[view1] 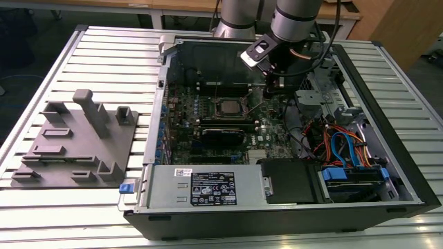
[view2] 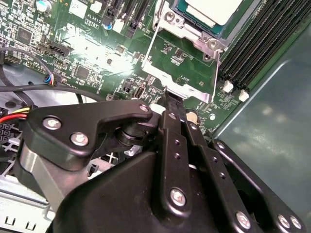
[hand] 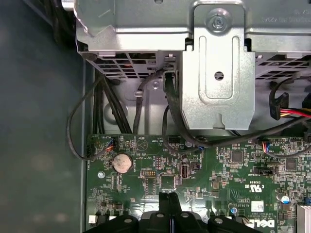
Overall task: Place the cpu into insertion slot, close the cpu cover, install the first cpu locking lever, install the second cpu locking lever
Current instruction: 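Close the cpu cover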
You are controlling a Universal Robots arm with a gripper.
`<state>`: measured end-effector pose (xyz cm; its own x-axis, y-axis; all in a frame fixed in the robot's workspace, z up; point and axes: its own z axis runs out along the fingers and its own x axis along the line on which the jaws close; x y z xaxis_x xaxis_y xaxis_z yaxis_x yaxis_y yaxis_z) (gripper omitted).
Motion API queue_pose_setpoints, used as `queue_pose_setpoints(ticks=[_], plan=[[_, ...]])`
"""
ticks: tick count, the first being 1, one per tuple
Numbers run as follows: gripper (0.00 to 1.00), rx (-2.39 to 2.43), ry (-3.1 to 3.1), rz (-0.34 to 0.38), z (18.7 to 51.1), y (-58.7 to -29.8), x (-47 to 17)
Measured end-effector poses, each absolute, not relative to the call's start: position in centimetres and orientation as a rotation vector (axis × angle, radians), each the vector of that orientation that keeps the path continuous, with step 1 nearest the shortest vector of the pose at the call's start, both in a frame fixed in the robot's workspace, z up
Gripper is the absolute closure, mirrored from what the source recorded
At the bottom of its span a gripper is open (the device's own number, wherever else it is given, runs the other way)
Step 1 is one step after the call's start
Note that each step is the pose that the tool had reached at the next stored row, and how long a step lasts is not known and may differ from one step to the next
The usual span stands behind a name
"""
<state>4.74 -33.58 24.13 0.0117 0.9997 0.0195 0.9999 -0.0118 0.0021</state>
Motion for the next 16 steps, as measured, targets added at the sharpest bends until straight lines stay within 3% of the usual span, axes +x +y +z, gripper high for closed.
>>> queue_pose_setpoints(ticks=[16], plan=[[0.9,-2.226,-2.2,-0.024,24.1,-33.6,3.3]])
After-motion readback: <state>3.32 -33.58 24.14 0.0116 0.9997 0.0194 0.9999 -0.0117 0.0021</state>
